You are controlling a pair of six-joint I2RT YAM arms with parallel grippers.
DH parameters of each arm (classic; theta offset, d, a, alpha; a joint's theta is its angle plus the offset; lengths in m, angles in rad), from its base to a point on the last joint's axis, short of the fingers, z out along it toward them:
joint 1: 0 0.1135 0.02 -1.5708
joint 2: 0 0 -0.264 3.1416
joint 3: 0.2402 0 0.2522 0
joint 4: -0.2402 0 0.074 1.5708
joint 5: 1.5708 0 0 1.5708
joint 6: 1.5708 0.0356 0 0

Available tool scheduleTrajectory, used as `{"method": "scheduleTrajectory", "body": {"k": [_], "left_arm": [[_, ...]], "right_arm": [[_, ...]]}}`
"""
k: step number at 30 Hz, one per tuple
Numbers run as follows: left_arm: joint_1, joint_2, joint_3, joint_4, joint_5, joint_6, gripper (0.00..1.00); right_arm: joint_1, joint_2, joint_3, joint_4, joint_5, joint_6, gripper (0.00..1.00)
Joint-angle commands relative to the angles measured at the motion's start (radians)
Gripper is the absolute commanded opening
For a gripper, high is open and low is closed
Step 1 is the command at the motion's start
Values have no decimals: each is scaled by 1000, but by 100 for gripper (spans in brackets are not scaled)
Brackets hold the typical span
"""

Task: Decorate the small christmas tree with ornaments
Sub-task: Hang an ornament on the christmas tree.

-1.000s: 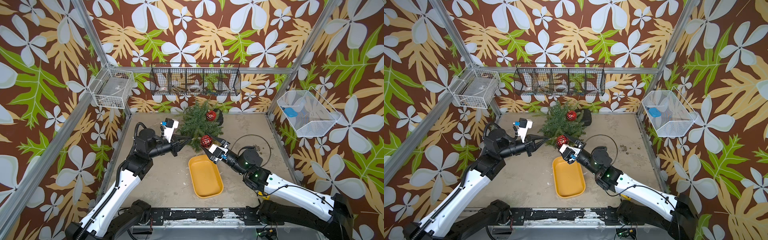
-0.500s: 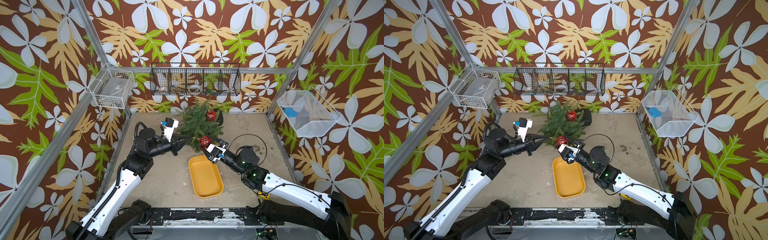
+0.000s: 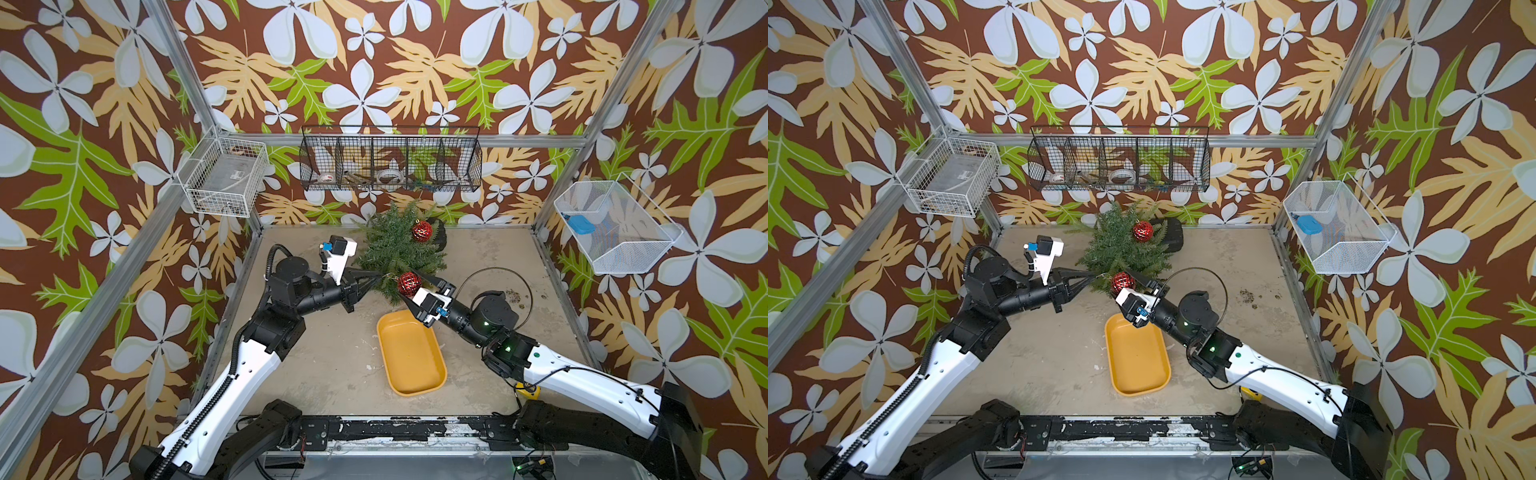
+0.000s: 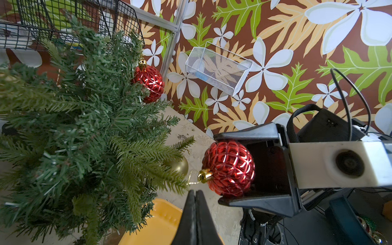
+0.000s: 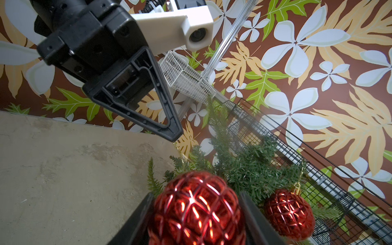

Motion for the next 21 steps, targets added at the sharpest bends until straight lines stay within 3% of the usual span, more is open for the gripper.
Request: {"method": "scheduleTrajectory", "body": {"k": [1,21], "left_arm": [[2,-2,-2,11,7,-5,0],[2,-11,-37,19,5,-13,0]], "right_arm": [[-2,1,5,15,-8,13,41],[-9,3,-5,11,-7,18,41]]}}
